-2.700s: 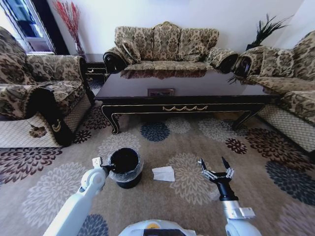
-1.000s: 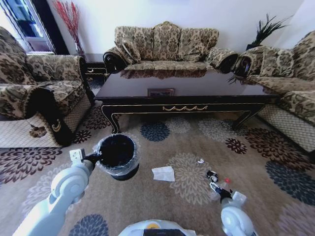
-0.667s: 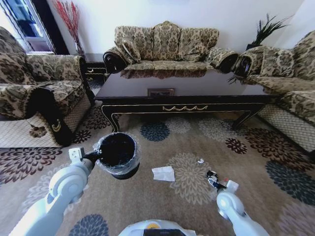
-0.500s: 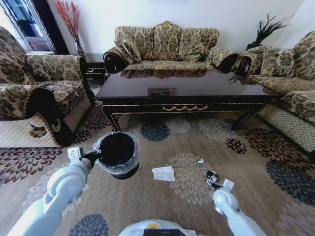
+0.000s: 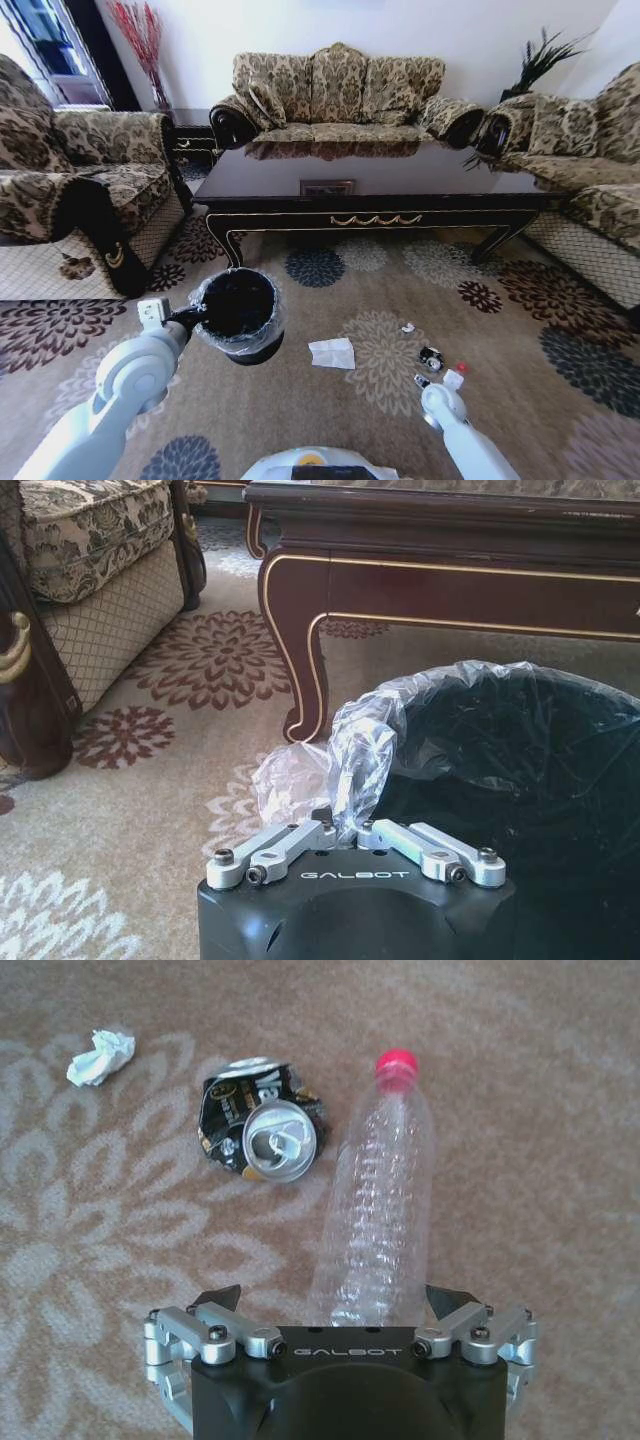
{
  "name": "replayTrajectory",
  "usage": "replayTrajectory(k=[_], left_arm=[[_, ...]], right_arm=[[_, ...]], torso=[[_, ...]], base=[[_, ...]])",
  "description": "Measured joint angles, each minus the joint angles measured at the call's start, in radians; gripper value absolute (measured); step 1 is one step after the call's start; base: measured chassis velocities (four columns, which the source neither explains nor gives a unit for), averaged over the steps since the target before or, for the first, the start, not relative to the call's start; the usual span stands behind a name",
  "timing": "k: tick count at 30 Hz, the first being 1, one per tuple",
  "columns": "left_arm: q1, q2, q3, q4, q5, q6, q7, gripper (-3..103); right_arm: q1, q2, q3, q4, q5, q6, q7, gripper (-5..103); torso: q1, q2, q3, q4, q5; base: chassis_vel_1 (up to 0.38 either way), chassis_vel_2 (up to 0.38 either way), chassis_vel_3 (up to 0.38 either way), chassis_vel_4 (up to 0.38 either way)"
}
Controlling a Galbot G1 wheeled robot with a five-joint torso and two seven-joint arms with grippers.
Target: Move to the front of the table and pick up the trash from the floor, then place it into the trash bin.
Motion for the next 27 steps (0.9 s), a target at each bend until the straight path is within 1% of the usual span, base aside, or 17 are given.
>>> replayTrajectory(k=[3, 4, 5, 6, 7, 8, 10, 11, 14, 15, 16, 17, 18, 20, 23, 24, 27], left_arm=[[0.002, 0.003, -0.002, -0.002, 0.0, 0.0, 0.0, 4], [0.002, 0.004, -0.003, -0.003, 0.0, 0.0, -0.001, 4], [0.003, 0.004, -0.003, -0.005, -0.001, 0.0, -0.001, 4], [0.003, 0.004, -0.003, -0.005, -0.001, 0.0, -0.001, 4], [0.003, 0.004, -0.003, -0.006, -0.001, 0.0, -0.001, 4], [0.003, 0.004, -0.003, -0.006, -0.001, 0.0, -0.001, 4], [0.003, 0.002, -0.002, -0.007, -0.001, 0.0, -0.001, 4], [0.003, 0.002, -0.002, -0.007, -0.001, 0.0, -0.001, 4], [0.0, -0.001, 0.002, -0.007, -0.001, 0.0, -0.001, 4], [0.0, -0.001, 0.002, -0.007, -0.001, 0.0, -0.001, 4], [-0.001, -0.002, 0.003, -0.007, -0.001, -0.001, -0.001, 4], [-0.002, -0.002, 0.004, -0.007, -0.001, -0.001, -0.001, 4], [-0.002, -0.002, 0.005, -0.007, -0.001, -0.002, -0.001, 4], [-0.002, -0.002, 0.005, -0.008, -0.001, -0.002, -0.001, 4], [-0.002, -0.001, 0.005, -0.01, -0.002, -0.003, 0.0, 4], [-0.002, -0.001, 0.005, -0.01, -0.002, -0.003, 0.0, 4], [0.001, -0.002, 0.005, -0.014, -0.003, -0.003, 0.0, 4]], right_arm=[[0.009, 0.014, 0.003, -0.014, -0.009, 0.005, -0.001, 100], [0.012, 0.017, 0.004, -0.019, -0.019, 0.008, -0.002, 103], [0.014, 0.018, 0.004, -0.026, -0.037, 0.012, -0.005, 100], [0.014, 0.018, 0.004, -0.026, -0.037, 0.012, -0.005, 100], [0.015, 0.017, 0.004, -0.03, -0.05, 0.015, -0.008, 95], [0.014, 0.017, 0.004, -0.033, -0.059, 0.017, -0.009, 95], [0.01, 0.012, 0.007, -0.034, -0.071, 0.018, -0.009, 85], [0.01, 0.012, 0.007, -0.034, -0.071, 0.018, -0.009, 85], [-0.001, 0.007, 0.01, -0.034, -0.088, 0.019, -0.009, 69], [-0.001, 0.007, 0.01, -0.034, -0.088, 0.019, -0.009, 69], [-0.004, 0.006, 0.01, -0.034, -0.094, 0.02, -0.009, 63], [-0.008, 0.006, 0.01, -0.034, -0.099, 0.021, -0.009, 63], [-0.016, 0.005, 0.011, -0.033, -0.107, 0.024, -0.01, 52], [-0.021, 0.005, 0.011, -0.031, -0.11, 0.024, -0.01, 52], [-0.033, 0.008, 0.014, -0.027, -0.123, 0.027, -0.012, 37], [-0.033, 0.008, 0.014, -0.027, -0.123, 0.027, -0.012, 37], [-0.046, 0.012, 0.018, -0.02, -0.131, 0.028, -0.014, 28]], torso=[[0.0, 0.0, 0.0, 0.0001, 0.0001], [0.0, 0.0, 0.0, 0.0001, 0.0001], [0.0, 0.0, 0.0, 0.0, 0.0], [0.0, 0.0, 0.0, 0.0, 0.0], [0.0, 0.0, 0.0, 0.0, 0.0], [0.0, 0.0, 0.0, -0.0001, 0.0], [0.0, 0.0, 0.0, 0.0, 0.0], [0.0, 0.0, 0.0, 0.0, 0.0], [0.0, 0.0, 0.0, 0.0, 0.0001], [0.0, 0.0, 0.0, 0.0, 0.0001], [0.0, 0.0, 0.0, 0.0, 0.0], [0.0, 0.0, 0.0, 0.0, 0.0], [0.0, 0.0, 0.0, 0.0001, 0.0], [0.0, 0.0, 0.0, 0.0001, -0.0002], [0.0, 0.0, 0.0, 0.0001, -0.0003], [0.0, 0.0, 0.0, 0.0001, -0.0003], [0.0, 0.0, 0.0, 0.0002, -0.0001]], base=[[0.0, 0.0, 0.0, 0.0], [0.0, 0.0, 0.0, 0.0], [0.0, 0.0, 0.0, 0.0], [0.0, 0.0, 0.0, 0.0], [0.0, 0.0, 0.0, 0.0], [0.0, 0.0, 0.0, 0.0], [0.0, 0.0, 0.0, 0.0], [0.0, 0.0, 0.0, 0.0], [0.0, 0.0, 0.0, 0.0], [0.0, 0.0, 0.0, 0.0], [0.0, 0.0, 0.0, 0.0], [0.0, 0.0, 0.0, 0.0], [0.0, 0.0, 0.0, 0.0], [0.0, 0.0, 0.0, 0.0], [0.0, 0.0, 0.0, 0.0], [0.0, 0.0, 0.0, 0.0], [0.0, 0.0, 0.0, 0.0]])
